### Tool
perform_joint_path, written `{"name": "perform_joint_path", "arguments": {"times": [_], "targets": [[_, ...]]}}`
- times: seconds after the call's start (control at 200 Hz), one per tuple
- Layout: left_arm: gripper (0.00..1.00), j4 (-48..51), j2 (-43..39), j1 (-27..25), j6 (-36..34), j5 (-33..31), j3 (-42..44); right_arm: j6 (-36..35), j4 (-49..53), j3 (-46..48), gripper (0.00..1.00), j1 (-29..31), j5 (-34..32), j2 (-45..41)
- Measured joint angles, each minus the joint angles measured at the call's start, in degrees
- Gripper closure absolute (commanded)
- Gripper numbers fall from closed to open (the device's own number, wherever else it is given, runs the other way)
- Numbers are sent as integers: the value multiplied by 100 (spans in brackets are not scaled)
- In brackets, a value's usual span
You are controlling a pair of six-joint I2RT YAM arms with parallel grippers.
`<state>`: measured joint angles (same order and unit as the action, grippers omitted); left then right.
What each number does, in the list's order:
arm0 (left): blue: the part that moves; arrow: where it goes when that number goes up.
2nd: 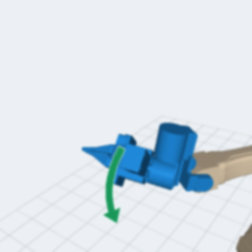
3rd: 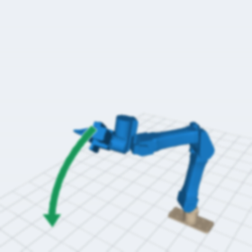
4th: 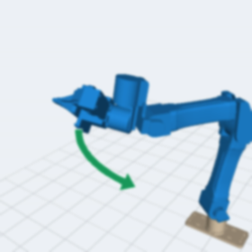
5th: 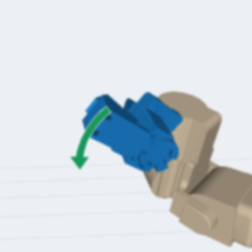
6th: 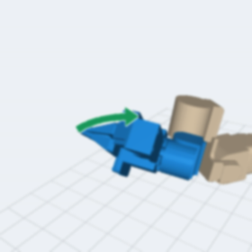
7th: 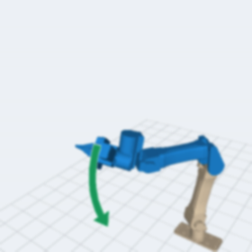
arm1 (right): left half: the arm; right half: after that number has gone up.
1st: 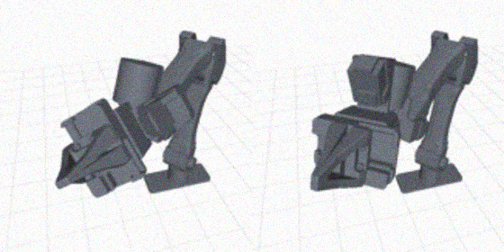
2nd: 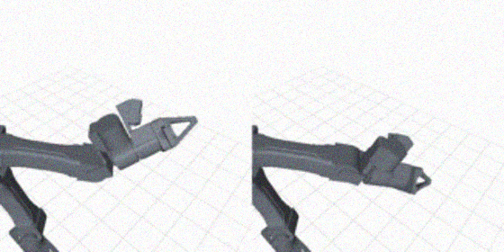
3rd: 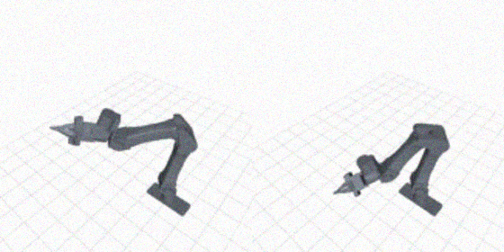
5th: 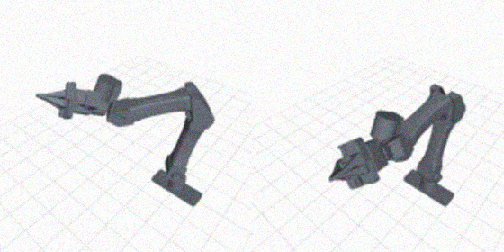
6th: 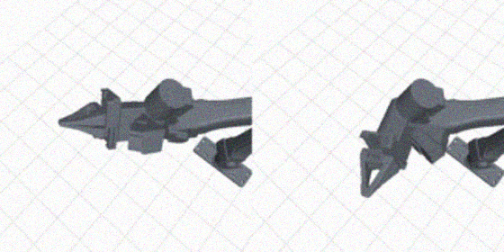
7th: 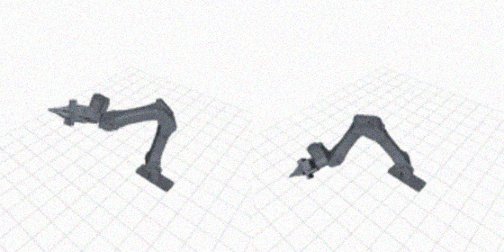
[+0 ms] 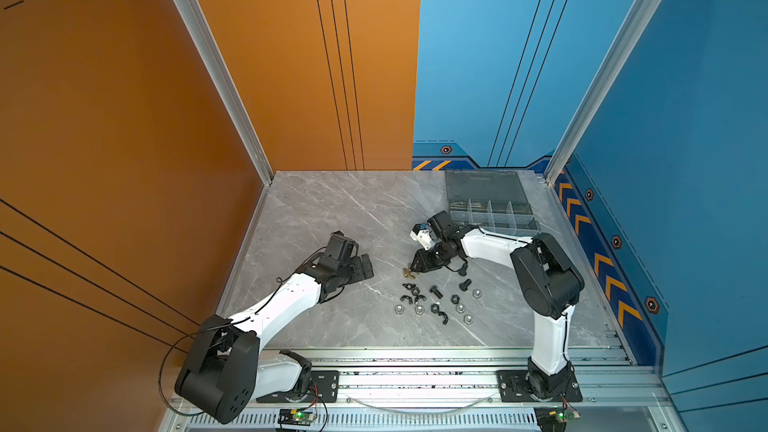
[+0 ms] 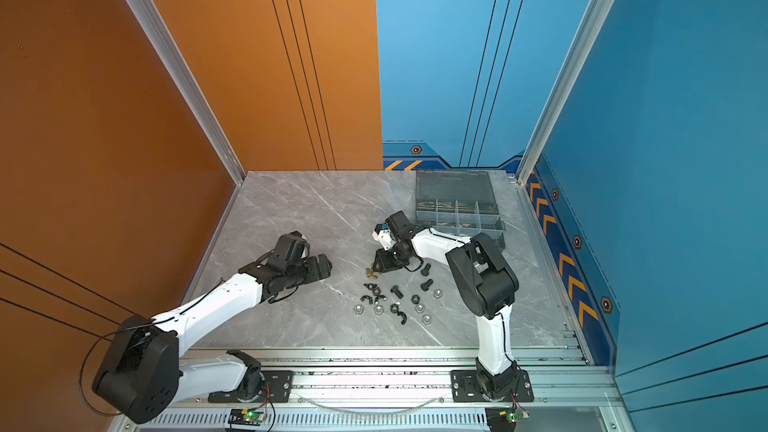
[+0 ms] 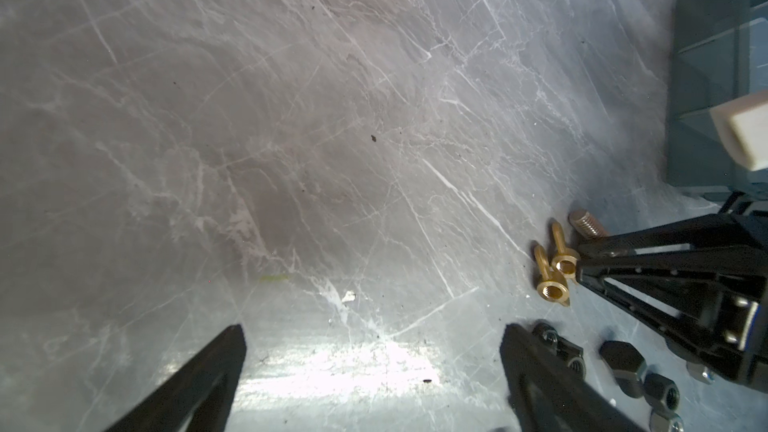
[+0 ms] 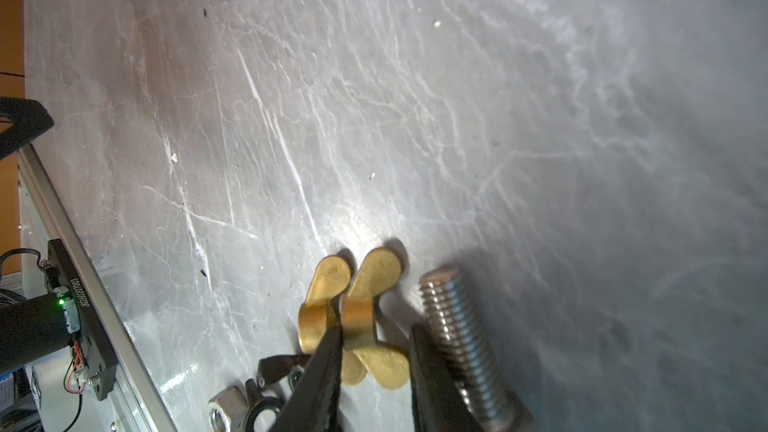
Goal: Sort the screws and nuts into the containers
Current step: 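Lower the right gripper and grasp a brass wing nut, then carry the brass wing nut to the organizer box and release it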
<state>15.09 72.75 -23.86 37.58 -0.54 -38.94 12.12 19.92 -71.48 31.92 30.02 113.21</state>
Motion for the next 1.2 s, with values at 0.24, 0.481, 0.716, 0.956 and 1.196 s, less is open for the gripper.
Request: {"name": "perform_joint_path", "arguments": {"times": [0.24,0.481,0.716,0.956,1.196], "targets": [[2,0,13,-17,0,-2,0,-2,-2,-114,72,4,-28,109],[2,2,39,-17,0,-2,0,-2,-9,-136,72,46,-28,136],[2,2,79,-22,0,-2,-2,26,-44,-144,74,118,-136,136],[2,22,79,-22,0,-2,-13,52,-52,-160,86,129,-199,162],[2,24,79,-22,0,-2,-15,55,-55,-197,100,127,-153,162]]}}
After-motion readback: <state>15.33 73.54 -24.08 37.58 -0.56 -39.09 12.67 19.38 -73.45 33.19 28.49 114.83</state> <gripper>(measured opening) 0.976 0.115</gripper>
